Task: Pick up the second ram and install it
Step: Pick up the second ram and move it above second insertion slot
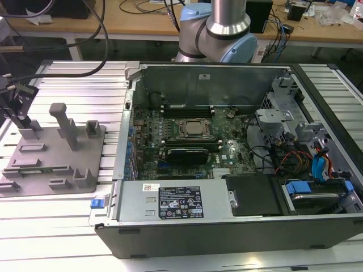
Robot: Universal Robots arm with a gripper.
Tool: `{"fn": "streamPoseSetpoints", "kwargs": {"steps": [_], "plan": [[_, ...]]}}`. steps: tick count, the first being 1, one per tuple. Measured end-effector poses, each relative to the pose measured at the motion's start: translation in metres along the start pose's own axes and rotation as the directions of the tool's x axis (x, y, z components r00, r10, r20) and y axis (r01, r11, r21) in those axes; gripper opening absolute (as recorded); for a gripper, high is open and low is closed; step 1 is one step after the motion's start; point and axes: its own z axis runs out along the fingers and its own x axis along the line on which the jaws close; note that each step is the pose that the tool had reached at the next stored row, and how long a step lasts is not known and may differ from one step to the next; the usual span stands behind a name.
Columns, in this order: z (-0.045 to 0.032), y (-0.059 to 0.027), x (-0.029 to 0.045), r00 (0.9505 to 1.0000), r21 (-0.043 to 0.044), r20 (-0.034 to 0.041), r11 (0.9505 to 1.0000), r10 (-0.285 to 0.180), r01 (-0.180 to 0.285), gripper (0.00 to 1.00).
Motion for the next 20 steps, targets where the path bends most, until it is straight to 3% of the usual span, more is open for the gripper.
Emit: {"fn": "streamPoseSetpoints", "kwargs": {"steps": [5, 8, 11, 14, 15, 17, 20], "plan": [[0.0003, 0.0001, 0.0001, 0.9997, -0.0005, -0.0012, 0.9997, -0.024, 0.024, 0.08], [0.0005, 0.0000, 0.0001, 0.9973, -0.0019, -0.0033, 0.9973, -0.073, 0.073, 0.08], [0.0006, 0.0000, 0.0000, 0.9911, -0.0036, -0.0059, 0.9911, -0.133, 0.133, 0.08], [0.0008, 0.0000, 0.0000, 0.9702, -0.0072, -0.0102, 0.9702, -0.242, 0.242, 0.08], [0.0010, 0.0000, 0.0001, 0.9543, -0.0092, -0.0123, 0.9543, -0.299, 0.299, 0.08], [0.0010, 0.0000, 0.0001, 0.9398, -0.0109, -0.0139, 0.9398, -0.342, 0.341, 0.08], [0.0011, -0.0001, 0.0001, 0.9101, -0.0140, -0.0164, 0.9102, -0.414, 0.414, 0.08]]}}
